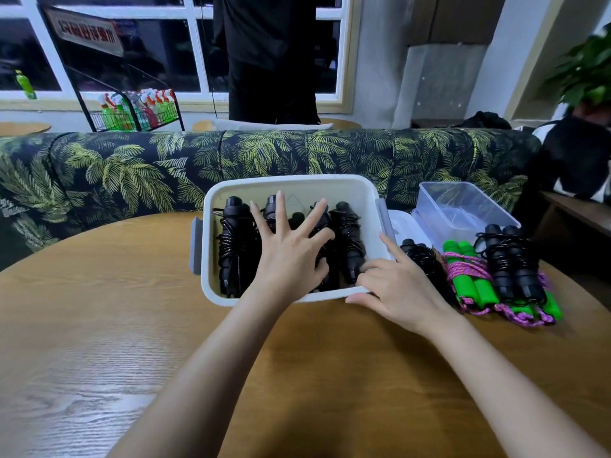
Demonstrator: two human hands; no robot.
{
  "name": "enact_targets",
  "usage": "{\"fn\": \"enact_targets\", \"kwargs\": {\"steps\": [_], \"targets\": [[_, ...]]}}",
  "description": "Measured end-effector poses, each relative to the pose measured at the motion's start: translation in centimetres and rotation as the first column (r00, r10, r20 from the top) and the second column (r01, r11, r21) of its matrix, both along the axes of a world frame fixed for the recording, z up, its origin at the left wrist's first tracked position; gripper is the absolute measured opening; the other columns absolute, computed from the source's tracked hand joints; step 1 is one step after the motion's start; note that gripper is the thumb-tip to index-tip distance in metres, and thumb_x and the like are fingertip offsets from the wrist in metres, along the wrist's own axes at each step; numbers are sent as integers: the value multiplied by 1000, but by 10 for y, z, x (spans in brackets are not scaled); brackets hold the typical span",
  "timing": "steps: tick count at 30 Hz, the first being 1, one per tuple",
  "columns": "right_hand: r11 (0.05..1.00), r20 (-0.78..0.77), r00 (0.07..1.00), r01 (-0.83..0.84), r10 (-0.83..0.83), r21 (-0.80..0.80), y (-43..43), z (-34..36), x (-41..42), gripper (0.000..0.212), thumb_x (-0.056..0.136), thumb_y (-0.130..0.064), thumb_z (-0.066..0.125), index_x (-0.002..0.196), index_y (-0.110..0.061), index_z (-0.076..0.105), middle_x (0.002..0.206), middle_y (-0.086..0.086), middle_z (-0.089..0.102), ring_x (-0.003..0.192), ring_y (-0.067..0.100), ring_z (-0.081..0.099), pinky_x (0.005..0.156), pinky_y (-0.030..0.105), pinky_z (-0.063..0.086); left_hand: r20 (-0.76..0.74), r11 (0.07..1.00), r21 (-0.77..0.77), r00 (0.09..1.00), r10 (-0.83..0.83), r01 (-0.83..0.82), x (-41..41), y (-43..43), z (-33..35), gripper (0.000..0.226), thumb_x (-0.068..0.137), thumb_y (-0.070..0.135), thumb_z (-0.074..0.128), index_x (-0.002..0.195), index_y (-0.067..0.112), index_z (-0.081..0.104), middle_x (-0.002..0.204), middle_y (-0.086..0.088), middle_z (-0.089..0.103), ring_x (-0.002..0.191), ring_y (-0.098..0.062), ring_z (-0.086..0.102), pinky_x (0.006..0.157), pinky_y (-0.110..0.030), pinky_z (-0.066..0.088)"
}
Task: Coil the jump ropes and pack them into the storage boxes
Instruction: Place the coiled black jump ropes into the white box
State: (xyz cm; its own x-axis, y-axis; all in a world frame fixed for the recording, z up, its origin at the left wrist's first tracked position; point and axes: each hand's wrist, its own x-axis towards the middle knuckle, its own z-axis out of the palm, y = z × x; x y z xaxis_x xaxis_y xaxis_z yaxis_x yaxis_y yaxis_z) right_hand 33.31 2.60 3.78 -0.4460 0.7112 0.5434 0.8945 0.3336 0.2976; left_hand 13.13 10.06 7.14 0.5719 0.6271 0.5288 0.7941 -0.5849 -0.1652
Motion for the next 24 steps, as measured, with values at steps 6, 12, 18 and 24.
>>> {"fn": "enact_targets", "kwargs": {"steps": [6,12,18,24], "targets": [[973,-42,998,46,-37,228,-5,-11,-14,65,102,-56,35,56,-14,51,46,-4,45,50,18,46,116,46,31,51,977,-85,979,199,-195,11,-3,4,43,68,39,77,104,25,58,152,3,38,137,-64,16,99,-85,-3],[951,-76,995,78,-58,299,-11,-24,-21,61,100,-56,42,57,-15,52,47,-2,45,50,18,45,112,51,37,167,970,-41,956,243,-239,3,-2,-3,40,68,30,78,102,22,57,156,5,33,136,-66,15,99,-84,-2],[990,-137,990,44,-26,133,-15,-20,-17,54,97,-56,41,68,-16,63,63,-7,60,72,15,58,120,54,19,131,976,3,967,217,-219,-8,-3,-6,49,77,52,67,121,32,58,160,5,27,139,-59,18,101,-82,-7],[966,-628,778,149,17,210,-28,-10,20,30,99,-29,49,113,-11,69,121,4,63,113,19,51,98,38,45,140,979,-23,969,204,-203,-10,0,-5,52,76,50,70,124,32,58,160,5,27,139,-58,19,99,-82,-8]]}}
